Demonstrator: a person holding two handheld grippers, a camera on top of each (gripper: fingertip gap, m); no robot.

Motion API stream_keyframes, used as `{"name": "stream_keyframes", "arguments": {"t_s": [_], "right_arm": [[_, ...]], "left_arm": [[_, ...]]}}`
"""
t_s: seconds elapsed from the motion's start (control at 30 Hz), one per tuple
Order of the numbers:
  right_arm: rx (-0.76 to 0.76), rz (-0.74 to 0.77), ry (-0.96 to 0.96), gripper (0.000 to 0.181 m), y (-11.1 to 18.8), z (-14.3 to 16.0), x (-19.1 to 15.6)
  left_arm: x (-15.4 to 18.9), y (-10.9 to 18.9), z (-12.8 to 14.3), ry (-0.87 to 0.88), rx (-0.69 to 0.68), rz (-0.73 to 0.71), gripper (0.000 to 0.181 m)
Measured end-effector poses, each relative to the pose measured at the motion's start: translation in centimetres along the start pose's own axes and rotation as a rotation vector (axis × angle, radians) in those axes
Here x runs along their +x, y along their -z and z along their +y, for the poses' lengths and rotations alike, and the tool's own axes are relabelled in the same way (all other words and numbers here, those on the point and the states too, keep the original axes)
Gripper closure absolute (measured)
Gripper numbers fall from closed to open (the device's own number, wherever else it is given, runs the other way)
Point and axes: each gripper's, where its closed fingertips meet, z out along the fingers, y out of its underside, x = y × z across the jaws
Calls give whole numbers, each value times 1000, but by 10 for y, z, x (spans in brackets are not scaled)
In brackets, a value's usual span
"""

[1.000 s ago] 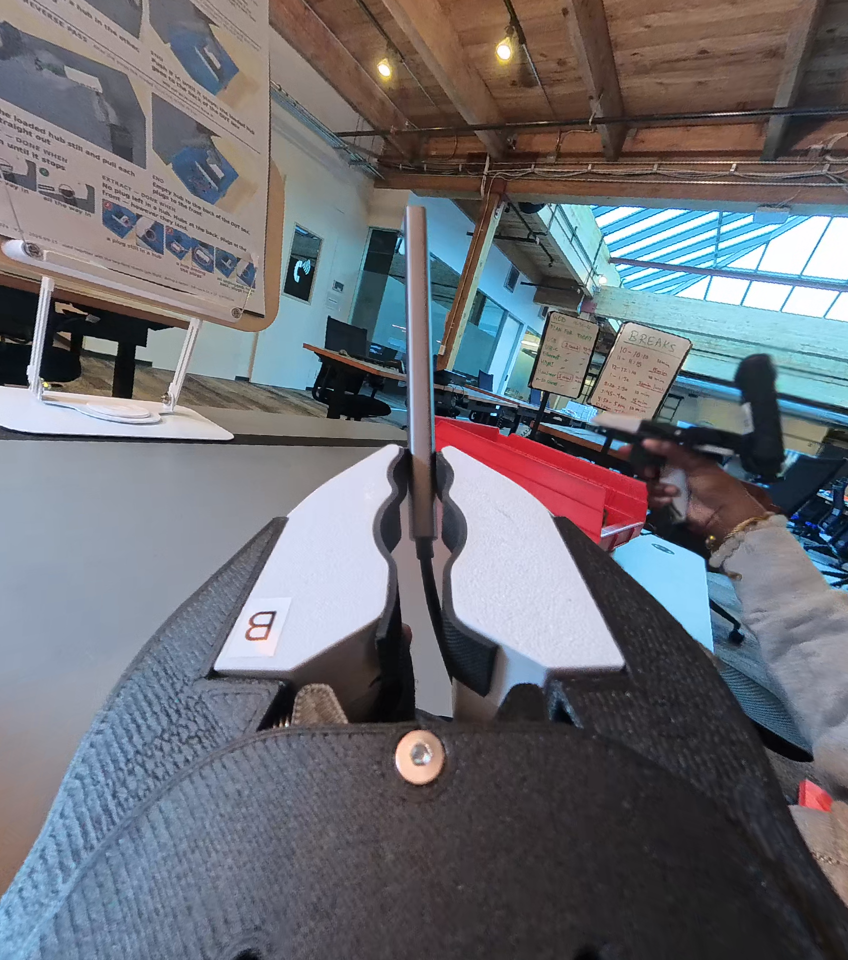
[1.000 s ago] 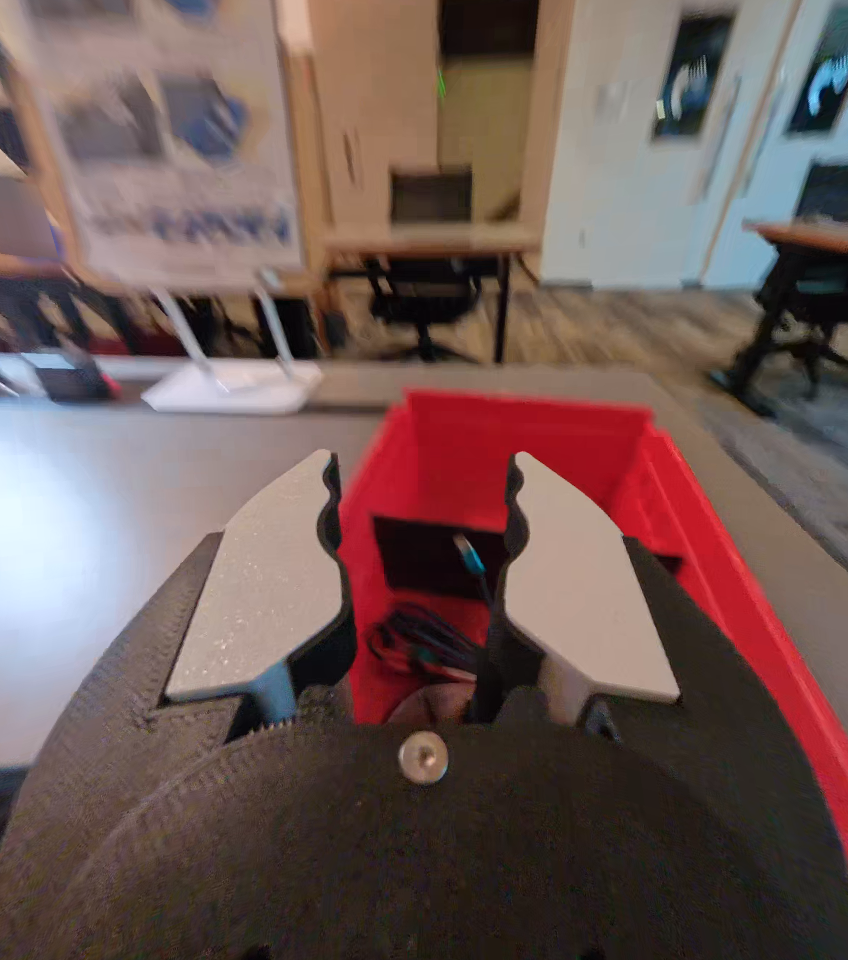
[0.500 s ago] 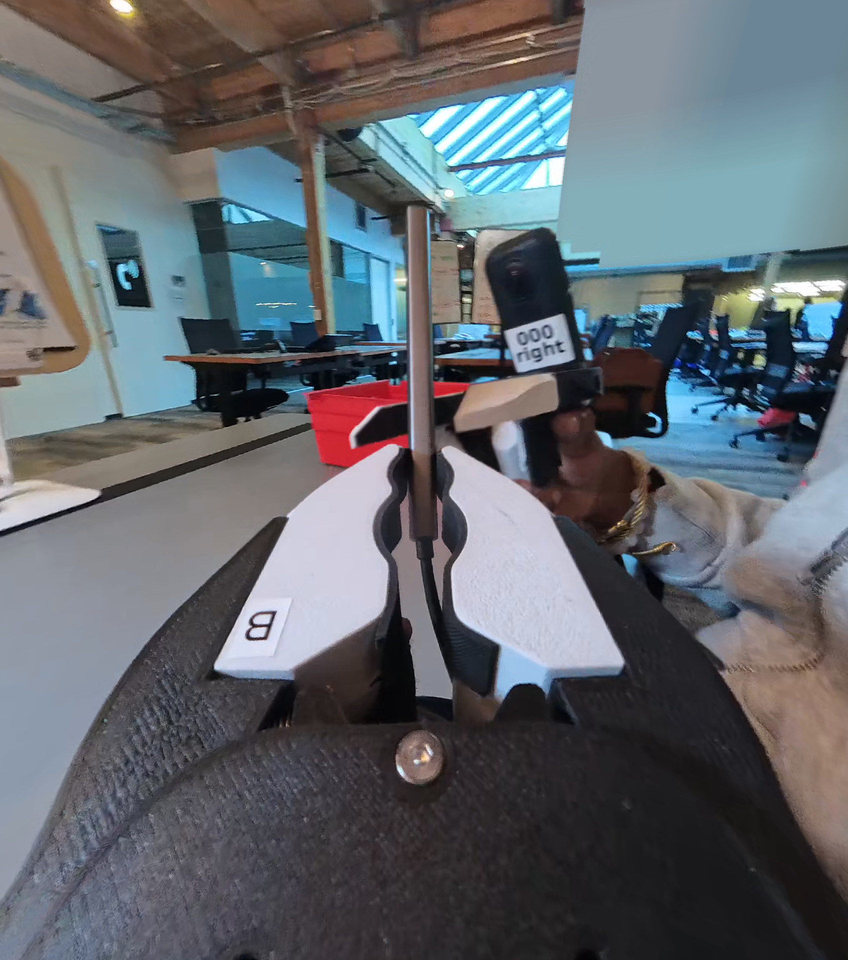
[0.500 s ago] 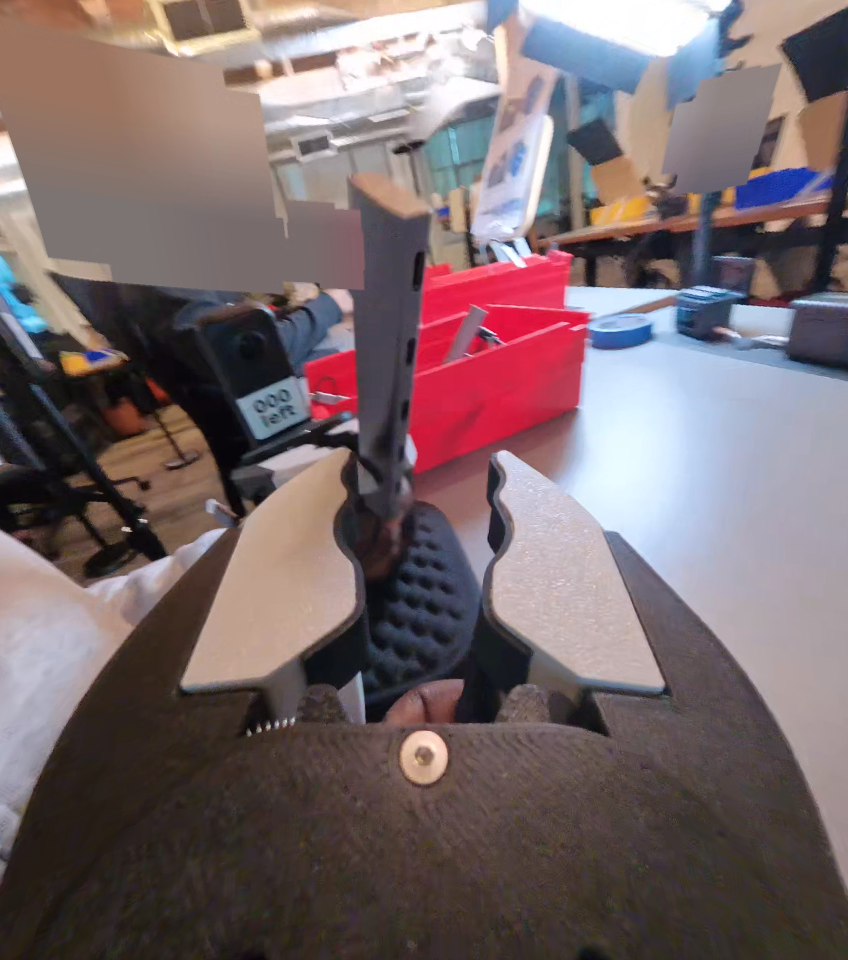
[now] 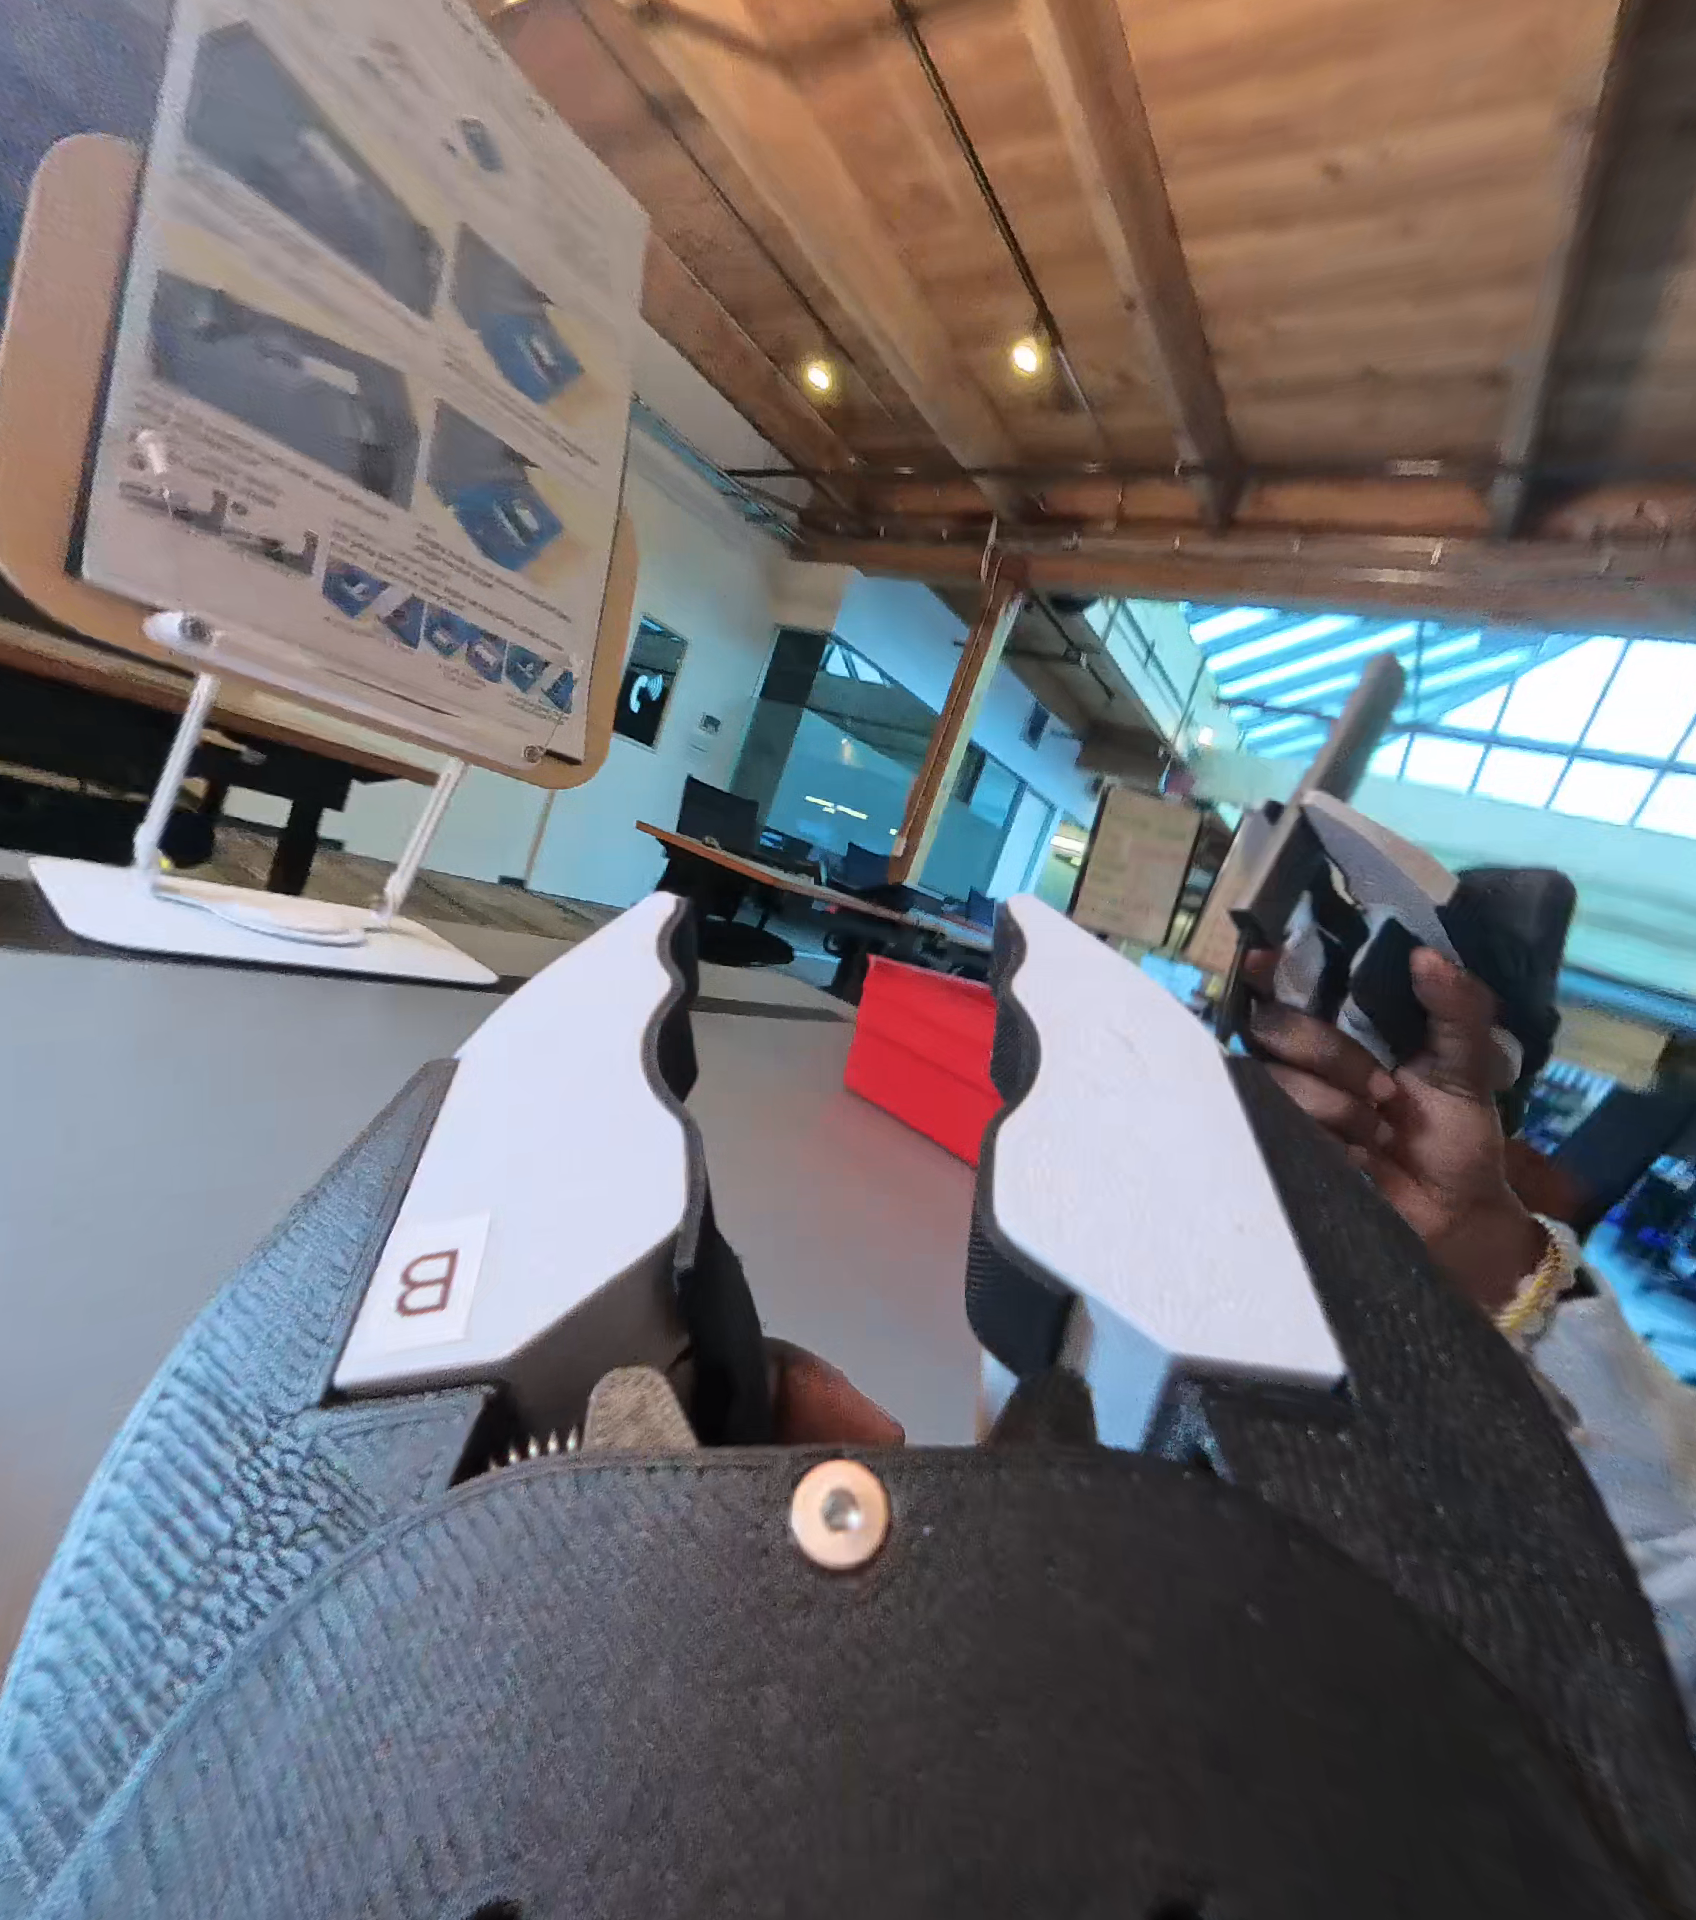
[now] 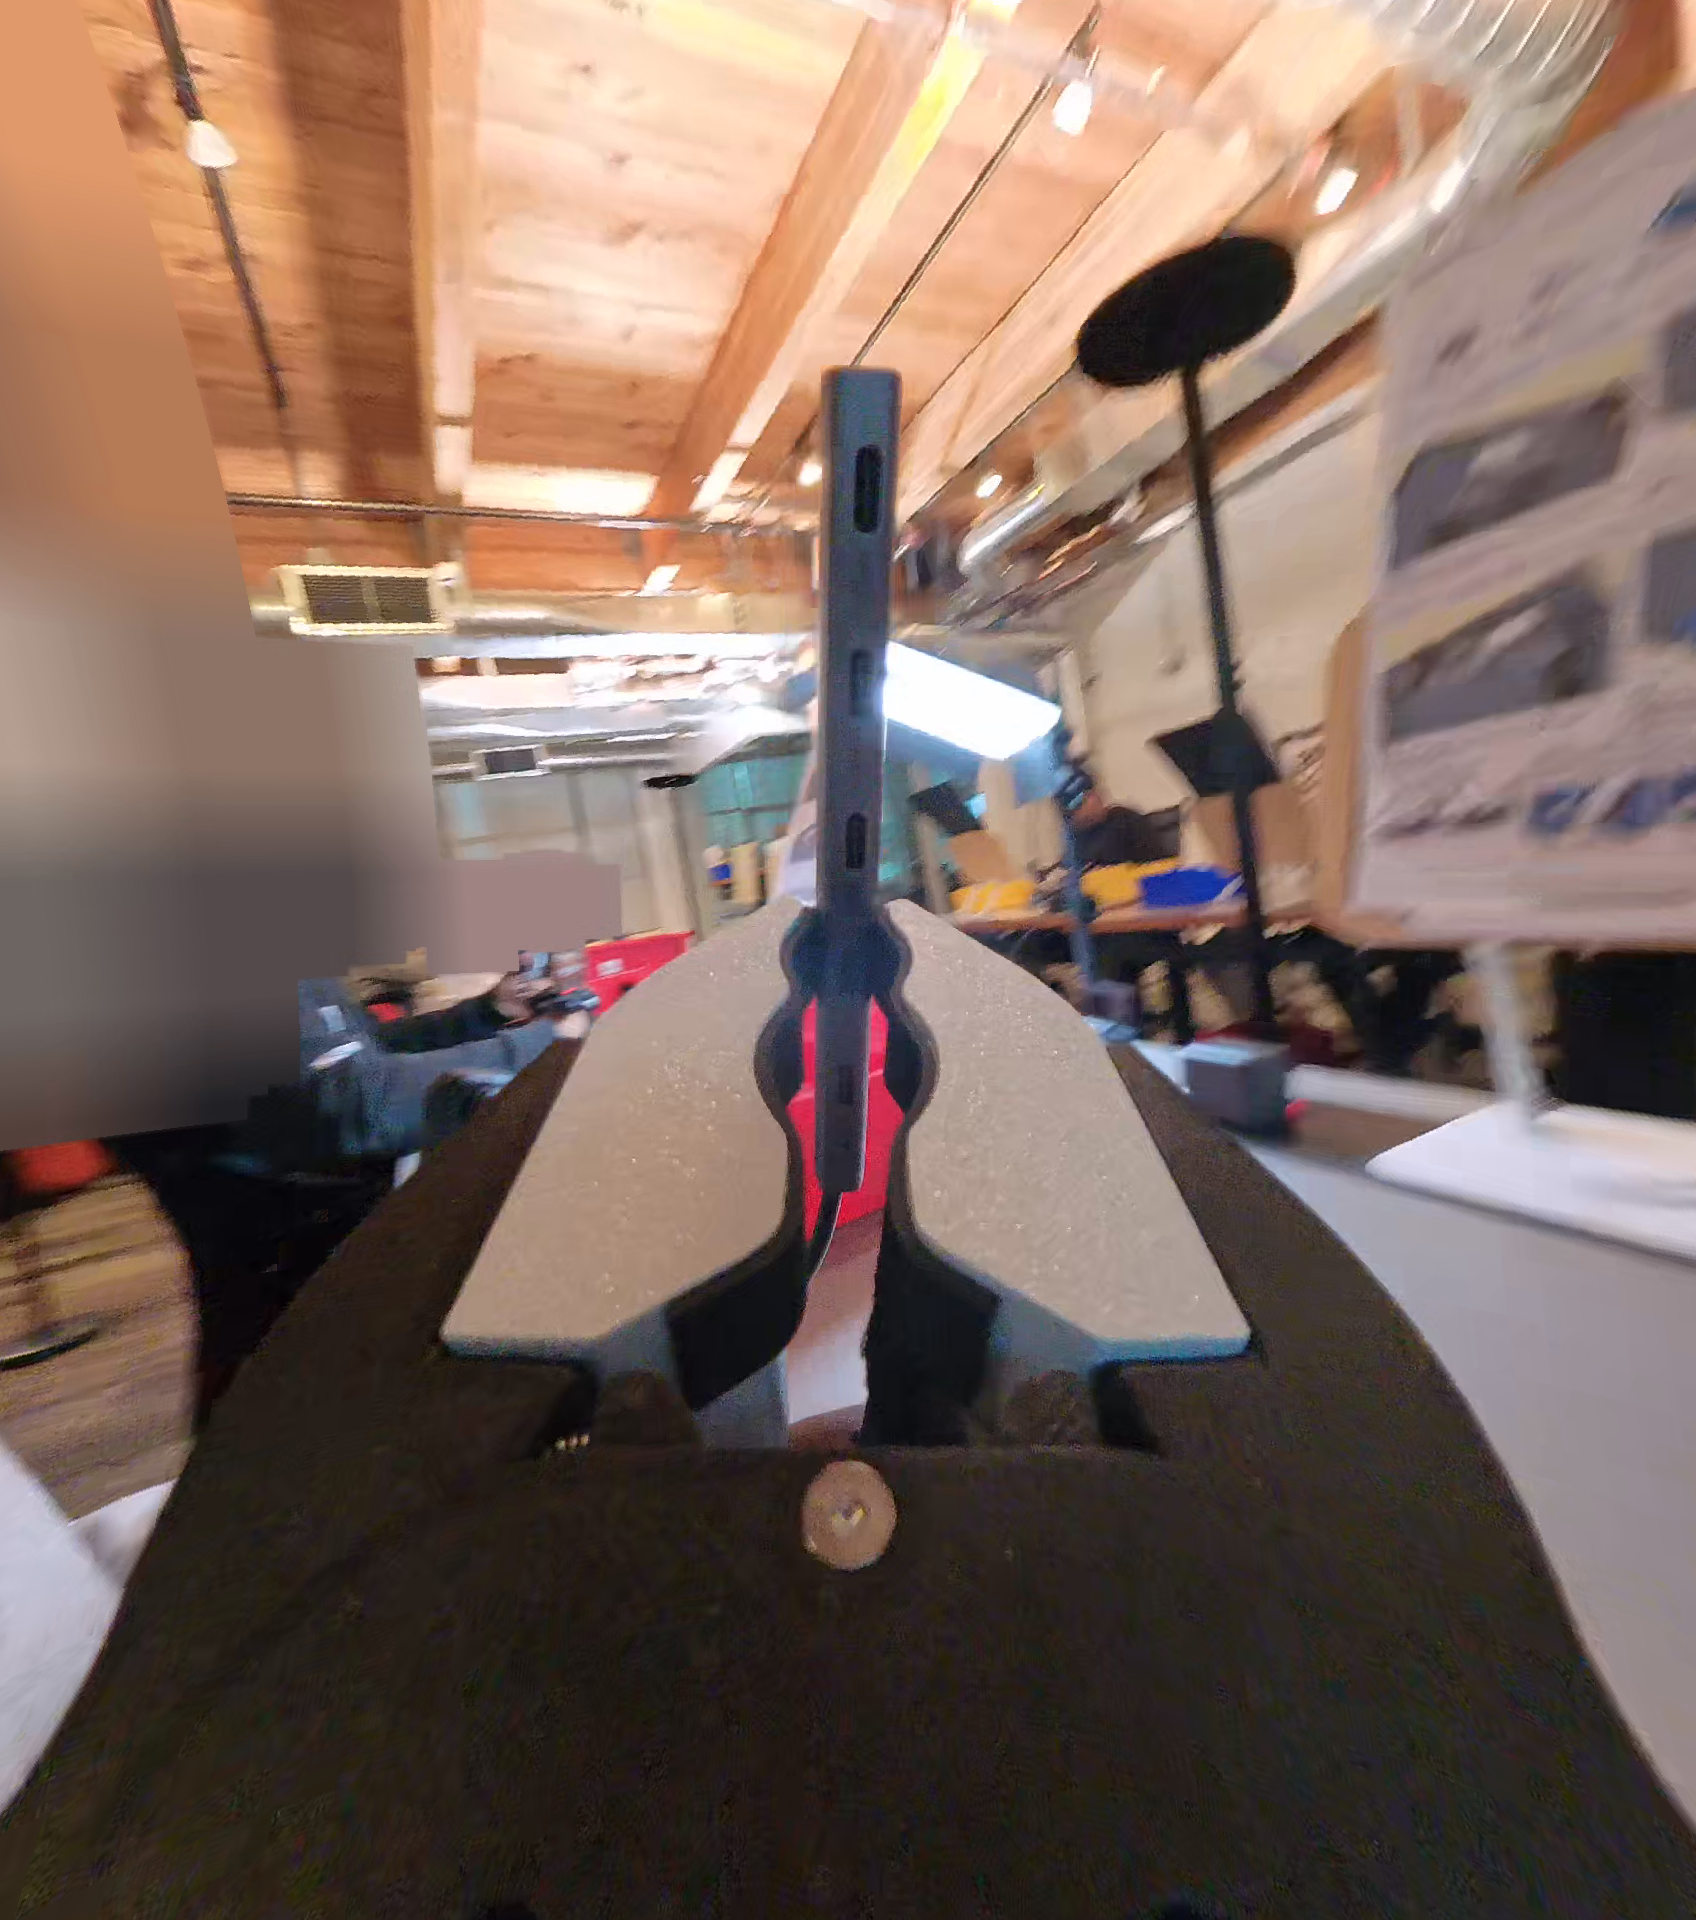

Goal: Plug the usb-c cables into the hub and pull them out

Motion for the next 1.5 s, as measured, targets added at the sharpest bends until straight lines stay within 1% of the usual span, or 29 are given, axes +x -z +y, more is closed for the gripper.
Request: {"name": "stream_keyframes", "arguments": {"t_s": [0.1,0.2,0.3,0.33,0.4,0.47,0.53,0.57,0.67,0.73,0.8,0.87,0.93,0.97,1.0,1.03,1.07,1.17,1.2,1.27,1.3,1.37,1.43,1.5], "right_arm": [[88,132,200,172,25,-60,18],[129,349,422,172,58,-119,46],[57,639,639,172,93,-159,87],[10,743,704,172,105,-167,105],[-115,879,788,172,123,-171,141],[-221,955,784,172,137,-165,178],[-328,996,761,172,148,-151,213],[-414,1016,764,171,153,-141,230],[-739,1065,810,171,171,-104,273],[-950,1044,779,172,180,-74,294],[-1161,944,604,168,189,-32,307],[-1340,846,419,166,200,5,310],[-1460,804,283,162,212,30,313],[-1508,791,197,157,217,40,312],[-1544,795,112,145,222,48,311],[-1546,811,55,132,222,49,311],[-1521,840,46,125,220,46,314],[-1397,887,90,108,205,27,317],[-1335,913,119,105,199,17,317],[-1163,952,185,103,179,-5,311],[-1050,941,215,100,163,-16,302],[-796,863,273,90,126,-36,272],[-535,753,333,75,92,-54,230],[-307,648,387,63,66,-66,184]], "left_arm": [[-8,2,-3,83,19,-14,127],[-8,3,-7,29,56,-36,126],[-7,3,-11,-56,88,-54,121],[-5,2,-11,-63,84,-48,121],[-2,2,-10,-52,88,-22,120],[-1,2,-11,-43,93,-13,119],[-1,2,-11,-47,94,-12,118],[0,2,-11,-53,95,-10,117],[2,1,-9,-76,83,-3,116],[3,0,-8,-90,75,2,113],[4,-1,-7,-101,69,5,112],[5,-1,-6,-107,66,9,111],[5,-2,-6,-103,65,10,111],[5,-2,-6,-98,65,11,111],[5,-2,-6,-95,66,12,111],[5,-2,-6,-94,67,14,111],[5,-2,-6,-94,67,17,111],[7,-3,-4,-107,57,24,111],[8,-3,-4,-112,55,27,111],[9,-3,-4,-117,54,27,111],[8,-3,-4,-116,54,27,111],[8,-3,-4,-114,56,25,111],[8,-3,-4,-117,55,26,111],[9,-4,-3,-124,54,29,111]]}}
